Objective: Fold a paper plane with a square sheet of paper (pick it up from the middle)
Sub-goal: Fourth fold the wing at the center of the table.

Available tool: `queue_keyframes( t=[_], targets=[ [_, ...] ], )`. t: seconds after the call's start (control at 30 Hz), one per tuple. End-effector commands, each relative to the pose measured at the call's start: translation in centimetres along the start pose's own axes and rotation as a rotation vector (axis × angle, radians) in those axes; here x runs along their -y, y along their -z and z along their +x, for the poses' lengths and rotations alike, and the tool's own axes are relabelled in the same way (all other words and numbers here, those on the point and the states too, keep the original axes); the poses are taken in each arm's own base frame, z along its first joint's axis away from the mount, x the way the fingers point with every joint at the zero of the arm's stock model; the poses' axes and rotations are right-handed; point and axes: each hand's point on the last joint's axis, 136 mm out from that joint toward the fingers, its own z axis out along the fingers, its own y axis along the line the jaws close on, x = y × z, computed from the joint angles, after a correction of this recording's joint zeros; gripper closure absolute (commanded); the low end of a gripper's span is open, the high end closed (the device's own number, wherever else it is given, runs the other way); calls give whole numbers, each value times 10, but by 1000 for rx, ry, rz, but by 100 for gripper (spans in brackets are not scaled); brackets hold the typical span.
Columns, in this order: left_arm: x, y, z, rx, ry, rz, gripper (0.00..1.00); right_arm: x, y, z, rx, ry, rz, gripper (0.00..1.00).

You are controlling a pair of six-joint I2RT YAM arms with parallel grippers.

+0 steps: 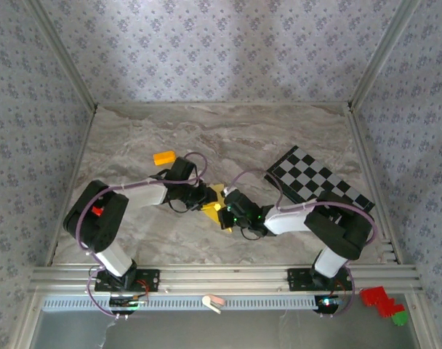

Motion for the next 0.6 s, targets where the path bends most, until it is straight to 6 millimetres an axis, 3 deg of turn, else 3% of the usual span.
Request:
queue_keyframes(
  t=[0.0, 0.13, 0.33, 0.57],
  targets=[
    [17, 19, -2, 33, -58, 30, 73, 5, 7, 0, 12, 19, -6, 94],
    [12, 30, 6, 56, -65, 27, 72, 10, 10, 0, 27, 24, -3, 95],
    [2, 29, 12, 29, -68, 14, 75, 13, 9, 3, 22, 29, 10, 95],
    [22, 43, 5, 68, -113, 61, 75, 16, -2, 9, 10, 17, 6, 95]
  ],
)
